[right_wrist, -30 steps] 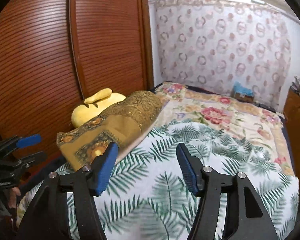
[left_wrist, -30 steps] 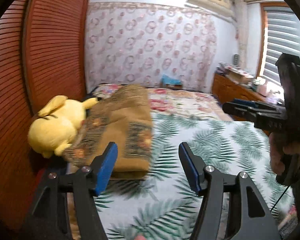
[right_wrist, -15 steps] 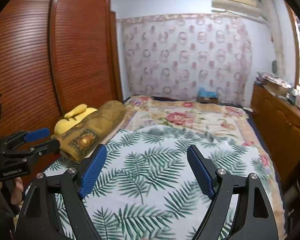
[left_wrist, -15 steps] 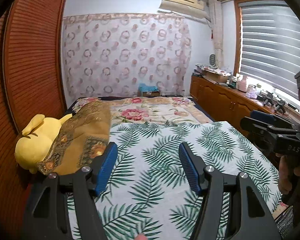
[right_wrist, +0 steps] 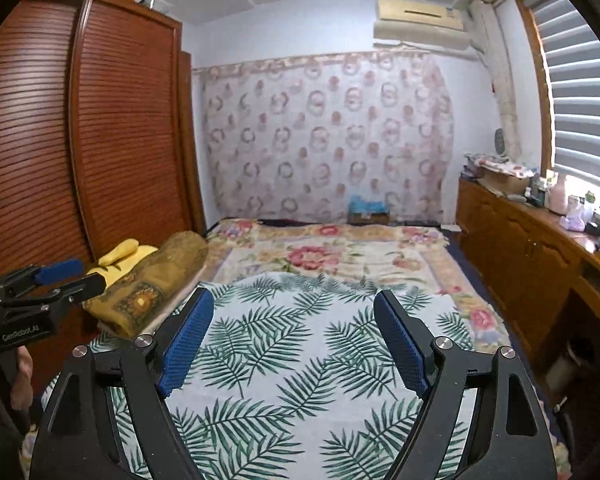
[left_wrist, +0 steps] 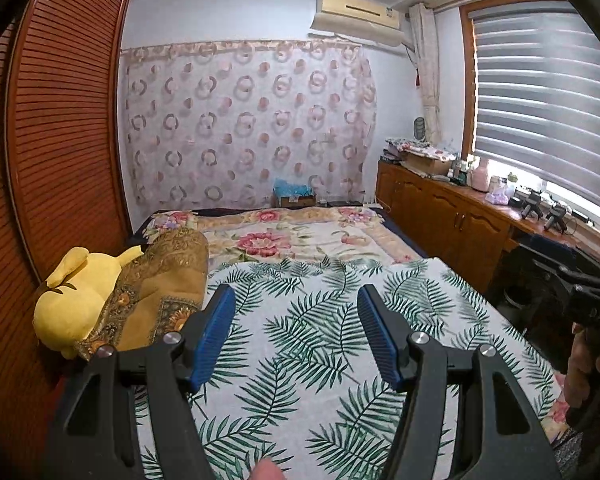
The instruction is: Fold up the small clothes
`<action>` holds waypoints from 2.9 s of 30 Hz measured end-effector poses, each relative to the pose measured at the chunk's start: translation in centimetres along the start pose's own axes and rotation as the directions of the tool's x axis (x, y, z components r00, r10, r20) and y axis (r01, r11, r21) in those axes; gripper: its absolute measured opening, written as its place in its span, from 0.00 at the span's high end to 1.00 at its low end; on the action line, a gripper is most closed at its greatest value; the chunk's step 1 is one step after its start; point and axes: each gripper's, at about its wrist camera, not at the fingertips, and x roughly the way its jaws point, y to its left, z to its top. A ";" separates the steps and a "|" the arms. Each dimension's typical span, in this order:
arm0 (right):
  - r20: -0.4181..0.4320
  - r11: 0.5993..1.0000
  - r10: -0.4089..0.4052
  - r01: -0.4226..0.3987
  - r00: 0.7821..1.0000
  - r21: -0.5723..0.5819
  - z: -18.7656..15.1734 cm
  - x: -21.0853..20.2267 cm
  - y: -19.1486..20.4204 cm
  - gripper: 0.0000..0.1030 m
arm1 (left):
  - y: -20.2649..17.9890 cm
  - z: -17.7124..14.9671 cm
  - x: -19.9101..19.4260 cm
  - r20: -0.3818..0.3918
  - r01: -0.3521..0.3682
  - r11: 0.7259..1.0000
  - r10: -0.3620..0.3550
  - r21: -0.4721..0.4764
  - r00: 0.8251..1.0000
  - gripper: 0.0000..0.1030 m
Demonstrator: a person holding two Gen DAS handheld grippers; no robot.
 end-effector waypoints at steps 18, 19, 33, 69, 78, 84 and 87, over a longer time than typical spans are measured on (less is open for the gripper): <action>0.043 0.999 -0.035 0.034 0.998 0.015 0.2 -2.5 -0.9 0.18 | -0.7 0.6 -1.5 0.020 -0.039 0.999 0.039 -0.001 0.999 0.39; 0.042 0.999 -0.034 0.034 0.999 0.015 0.1 -2.5 -0.9 0.18 | -0.7 0.6 -1.6 0.019 -0.042 0.999 0.042 0.000 0.999 0.39; 0.036 0.999 -0.031 0.031 0.999 0.018 0.3 -2.0 -0.6 0.18 | -0.5 0.4 -1.9 0.012 -0.056 0.998 0.056 -0.003 0.998 0.39; 0.029 0.999 -0.029 0.029 0.999 0.018 0.2 -1.8 -0.8 0.18 | -0.3 0.3 -1.9 0.013 -0.060 0.998 0.060 -0.003 0.998 0.39; 0.030 0.999 -0.029 0.029 0.999 0.018 0.3 -1.9 -0.8 0.18 | -0.3 0.2 -1.9 0.013 -0.059 0.998 0.059 -0.003 0.998 0.39; 0.029 0.999 -0.030 0.029 0.999 0.019 0.3 -1.9 -0.8 0.18 | -0.3 0.2 -1.9 0.013 -0.059 0.998 0.059 -0.004 0.998 0.39; 0.030 0.999 -0.029 0.029 0.999 0.019 0.3 -1.9 -0.8 0.18 | -0.3 0.2 -1.9 0.014 -0.059 0.998 0.059 -0.003 0.998 0.39</action>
